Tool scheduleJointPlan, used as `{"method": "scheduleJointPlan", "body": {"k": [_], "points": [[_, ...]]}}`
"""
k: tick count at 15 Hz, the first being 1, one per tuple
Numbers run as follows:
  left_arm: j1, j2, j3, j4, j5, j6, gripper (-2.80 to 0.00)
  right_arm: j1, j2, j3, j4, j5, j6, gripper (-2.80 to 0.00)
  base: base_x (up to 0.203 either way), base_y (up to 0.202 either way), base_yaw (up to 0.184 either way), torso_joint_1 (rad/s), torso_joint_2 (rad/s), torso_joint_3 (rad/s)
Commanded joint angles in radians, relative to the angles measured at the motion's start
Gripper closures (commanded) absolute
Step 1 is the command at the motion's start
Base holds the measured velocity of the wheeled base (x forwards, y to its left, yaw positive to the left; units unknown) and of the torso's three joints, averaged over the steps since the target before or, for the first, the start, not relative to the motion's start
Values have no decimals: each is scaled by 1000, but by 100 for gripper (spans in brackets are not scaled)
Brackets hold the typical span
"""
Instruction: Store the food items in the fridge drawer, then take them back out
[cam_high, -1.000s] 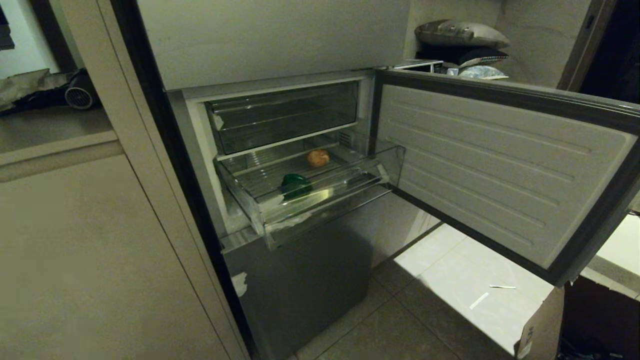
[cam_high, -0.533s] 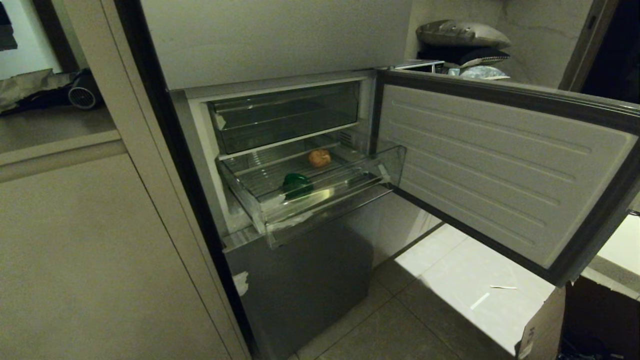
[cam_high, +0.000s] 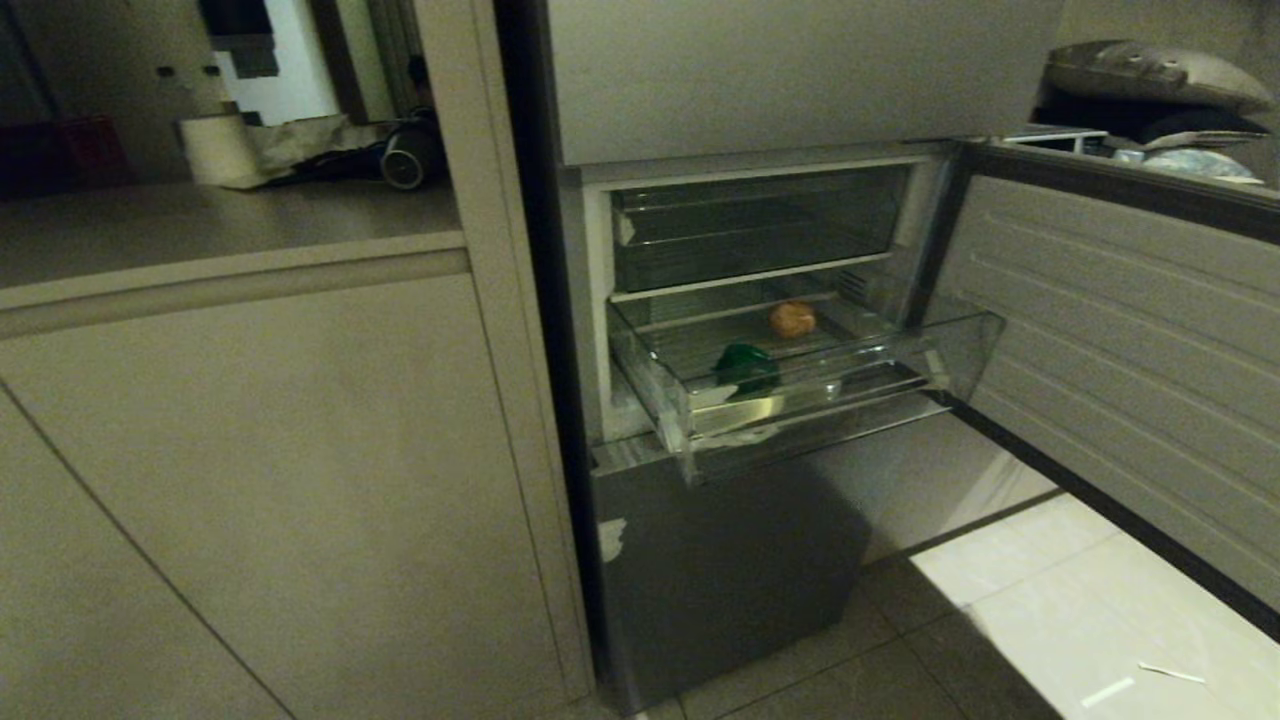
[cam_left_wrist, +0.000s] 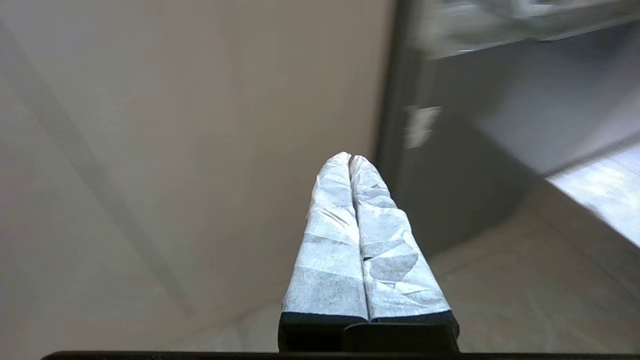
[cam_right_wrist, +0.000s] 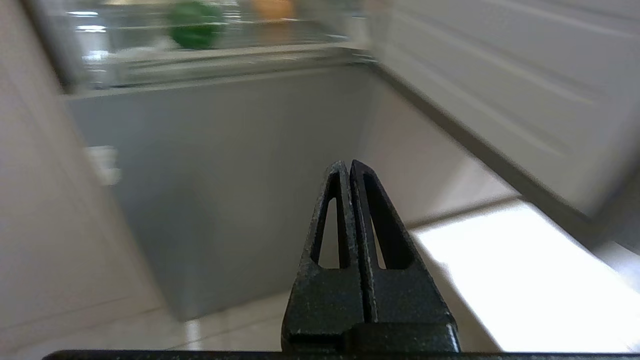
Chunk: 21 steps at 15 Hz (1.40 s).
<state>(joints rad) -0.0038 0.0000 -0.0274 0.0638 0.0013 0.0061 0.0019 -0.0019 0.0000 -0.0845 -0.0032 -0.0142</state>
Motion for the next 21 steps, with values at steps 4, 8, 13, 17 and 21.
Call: {"method": "scheduleJointPlan", "body": {"k": [4,8,13,17,21], "points": [[1,2,0,1,0,0,0,0,75,31,-1,-6,23,0,2,-7,171,3,6,3],[-1,2,0,1,0,0,0,14,386,31,-89,-4,26,0,0,-1,50,1,0,0],[-1,2,0,1,0,0,0,21,858,-35,-359,52,58,0,0,0,0,0,0,0],[0,2,0,1,0,0,0,22,1223,-190,-495,83,84,0,0,0,0,0,0,0],[-1,2,0,1,0,0,0,23,1539,-346,-654,95,108,0,0,0,0,0,0,0]]}}
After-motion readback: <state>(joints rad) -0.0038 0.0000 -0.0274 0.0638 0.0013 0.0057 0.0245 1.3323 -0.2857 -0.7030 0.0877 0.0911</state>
